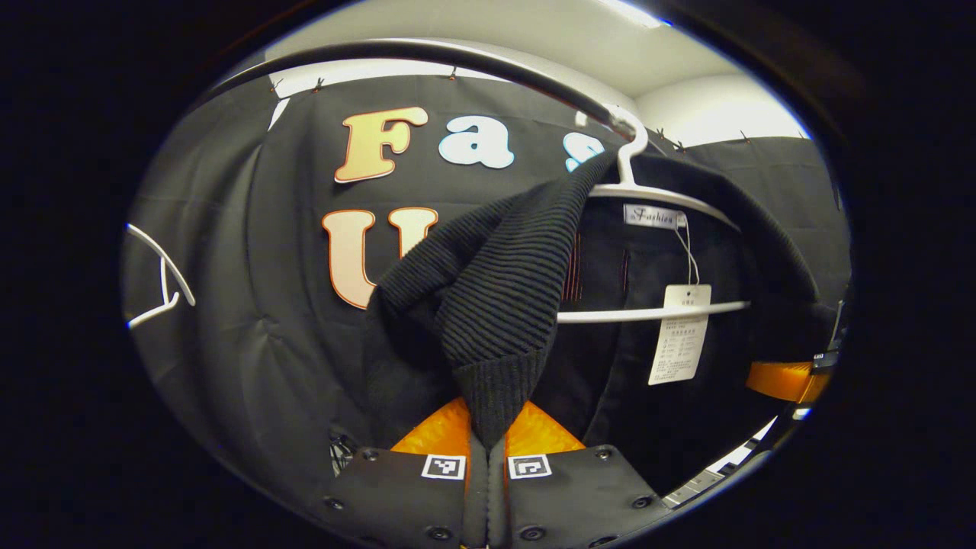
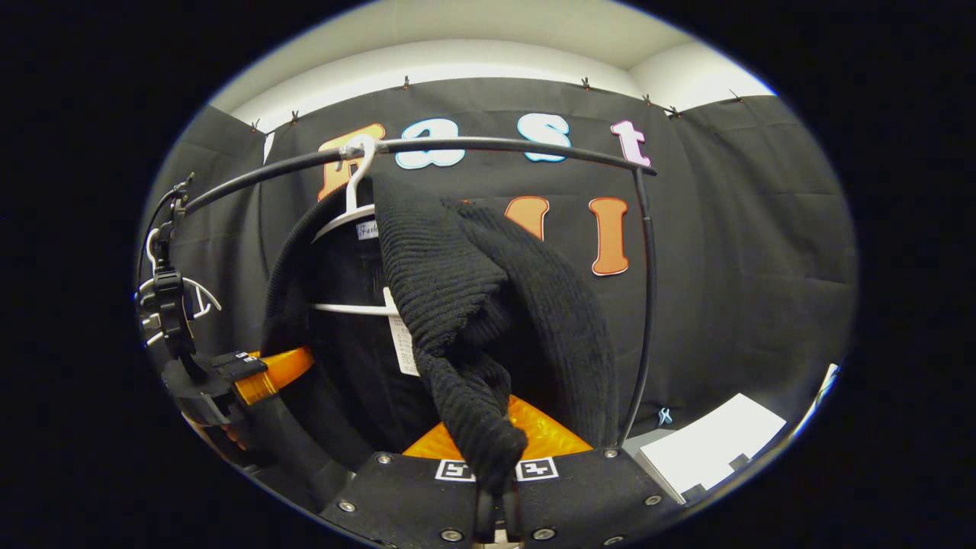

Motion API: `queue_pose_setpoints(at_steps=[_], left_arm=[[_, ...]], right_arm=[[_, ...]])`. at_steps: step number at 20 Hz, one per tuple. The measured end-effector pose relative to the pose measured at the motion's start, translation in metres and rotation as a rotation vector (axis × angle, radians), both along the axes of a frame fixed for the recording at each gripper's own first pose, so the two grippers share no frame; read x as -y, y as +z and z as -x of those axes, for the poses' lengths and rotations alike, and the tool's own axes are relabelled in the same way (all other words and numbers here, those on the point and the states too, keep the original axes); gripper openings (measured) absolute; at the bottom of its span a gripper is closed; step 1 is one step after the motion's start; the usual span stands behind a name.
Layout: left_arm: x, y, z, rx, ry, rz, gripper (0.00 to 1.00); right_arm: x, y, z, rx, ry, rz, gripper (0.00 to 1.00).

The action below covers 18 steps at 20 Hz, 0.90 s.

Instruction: Grasp the clothes on the hanger with both hands and then place them into the laundry hamper below.

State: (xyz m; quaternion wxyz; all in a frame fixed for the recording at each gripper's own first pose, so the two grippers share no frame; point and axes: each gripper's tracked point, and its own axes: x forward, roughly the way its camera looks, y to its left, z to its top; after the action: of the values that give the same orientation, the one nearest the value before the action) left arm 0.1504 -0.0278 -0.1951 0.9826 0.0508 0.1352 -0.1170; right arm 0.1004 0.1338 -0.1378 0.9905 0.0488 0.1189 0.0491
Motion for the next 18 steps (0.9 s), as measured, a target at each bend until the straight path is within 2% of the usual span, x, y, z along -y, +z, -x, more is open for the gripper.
queue_pose_setpoints(at_steps=[6, 10, 12, 18], left_arm=[[-0.032, 0.051, 0.001, 0.052, 0.017, 0.05, 0.09], [-0.05, 0.09, 0.001, 0.102, 0.038, 0.069, 0.07], [-0.054, 0.104, -0.001, 0.128, 0.045, 0.065, 0.07], [-0.071, 0.14, -0.018, 0.198, 0.06, 0.03, 0.06]], right_arm=[[0.025, 0.042, 0.013, 0.065, -0.007, -0.007, 0.1], [0.033, 0.066, 0.016, 0.098, 0.028, 0.027, 0.09], [0.042, 0.078, 0.015, 0.108, 0.029, 0.037, 0.09], [0.066, 0.108, 0.009, 0.141, 0.046, -0.028, 0.09]])
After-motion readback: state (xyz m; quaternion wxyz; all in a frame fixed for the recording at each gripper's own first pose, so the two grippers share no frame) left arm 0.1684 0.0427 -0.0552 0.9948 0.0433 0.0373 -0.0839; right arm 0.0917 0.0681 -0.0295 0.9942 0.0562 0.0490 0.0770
